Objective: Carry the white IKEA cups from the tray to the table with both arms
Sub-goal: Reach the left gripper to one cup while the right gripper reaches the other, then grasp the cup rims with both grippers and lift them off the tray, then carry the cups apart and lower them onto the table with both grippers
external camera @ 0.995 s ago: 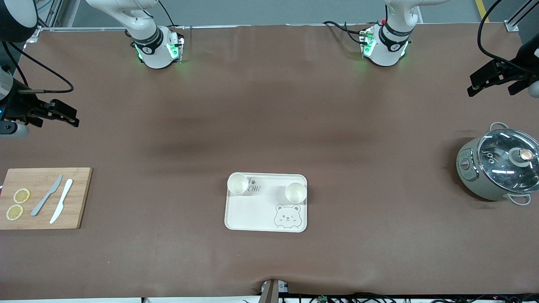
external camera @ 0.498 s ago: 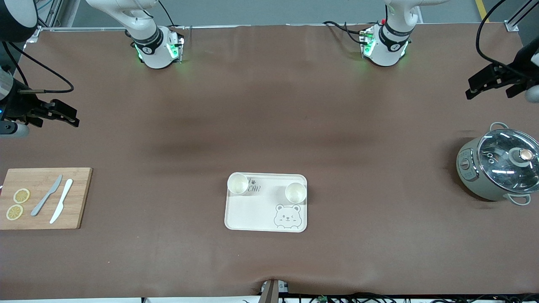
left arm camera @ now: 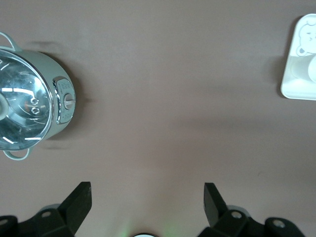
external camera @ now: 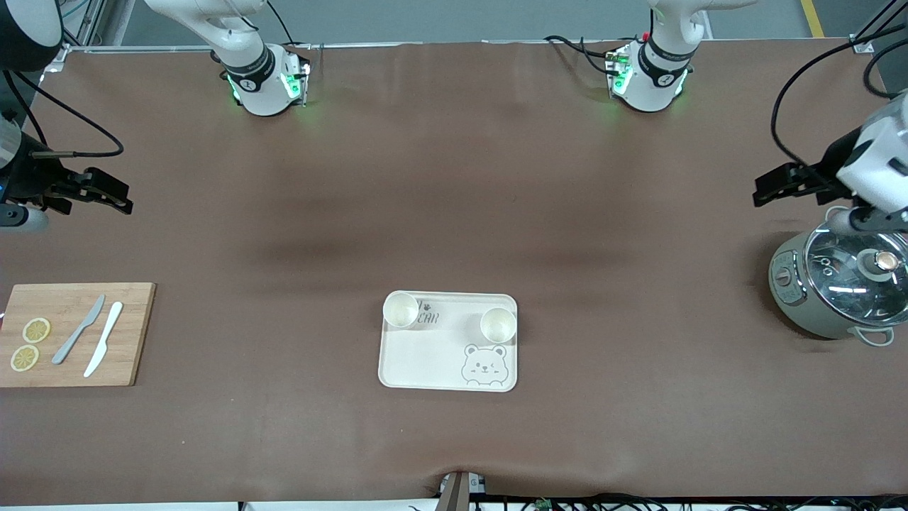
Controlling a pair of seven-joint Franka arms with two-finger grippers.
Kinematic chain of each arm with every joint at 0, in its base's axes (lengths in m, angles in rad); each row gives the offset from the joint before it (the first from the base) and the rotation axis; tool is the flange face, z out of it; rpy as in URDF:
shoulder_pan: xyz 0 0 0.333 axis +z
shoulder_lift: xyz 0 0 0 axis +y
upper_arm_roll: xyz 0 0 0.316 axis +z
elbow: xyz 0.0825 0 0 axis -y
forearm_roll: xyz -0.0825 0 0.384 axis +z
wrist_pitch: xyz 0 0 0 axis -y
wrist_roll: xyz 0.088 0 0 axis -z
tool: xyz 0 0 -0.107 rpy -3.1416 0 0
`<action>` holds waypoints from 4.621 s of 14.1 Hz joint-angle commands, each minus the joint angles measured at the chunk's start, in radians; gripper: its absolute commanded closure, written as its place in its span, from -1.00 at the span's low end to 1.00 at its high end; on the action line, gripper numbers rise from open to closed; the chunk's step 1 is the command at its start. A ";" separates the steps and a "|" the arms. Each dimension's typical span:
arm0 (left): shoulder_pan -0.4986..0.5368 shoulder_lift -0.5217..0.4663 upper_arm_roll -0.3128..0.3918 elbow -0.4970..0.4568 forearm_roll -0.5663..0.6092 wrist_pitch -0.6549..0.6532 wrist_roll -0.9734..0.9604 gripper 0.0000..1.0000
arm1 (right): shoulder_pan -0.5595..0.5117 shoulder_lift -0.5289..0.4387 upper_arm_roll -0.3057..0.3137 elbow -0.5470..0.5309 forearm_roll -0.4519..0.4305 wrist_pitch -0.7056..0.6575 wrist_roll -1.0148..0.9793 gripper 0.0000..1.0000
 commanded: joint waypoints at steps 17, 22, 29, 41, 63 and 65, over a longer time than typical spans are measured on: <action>-0.423 0.555 -0.014 0.028 0.028 0.734 -0.759 -1.00 | 0.275 0.190 0.005 -0.002 0.018 0.166 0.568 -1.00; -0.442 0.632 -0.016 0.028 0.020 0.912 -0.773 -0.50 | 0.361 0.252 0.005 -0.001 0.021 0.240 0.693 -1.00; -0.468 0.675 -0.016 0.025 0.020 0.989 -0.826 0.46 | 0.464 0.423 0.005 0.084 0.080 0.367 0.924 -1.00; -0.393 0.486 -0.013 0.025 0.026 0.862 -0.822 1.00 | 0.522 0.627 0.005 0.130 0.079 0.579 0.996 -0.14; 0.009 0.317 -0.013 -0.444 0.037 0.994 -0.489 1.00 | 0.542 0.680 0.002 0.115 0.067 0.669 0.995 0.46; 0.035 0.326 -0.011 -0.450 0.037 1.008 -0.455 1.00 | 0.542 0.681 0.000 0.102 0.064 0.671 0.995 0.68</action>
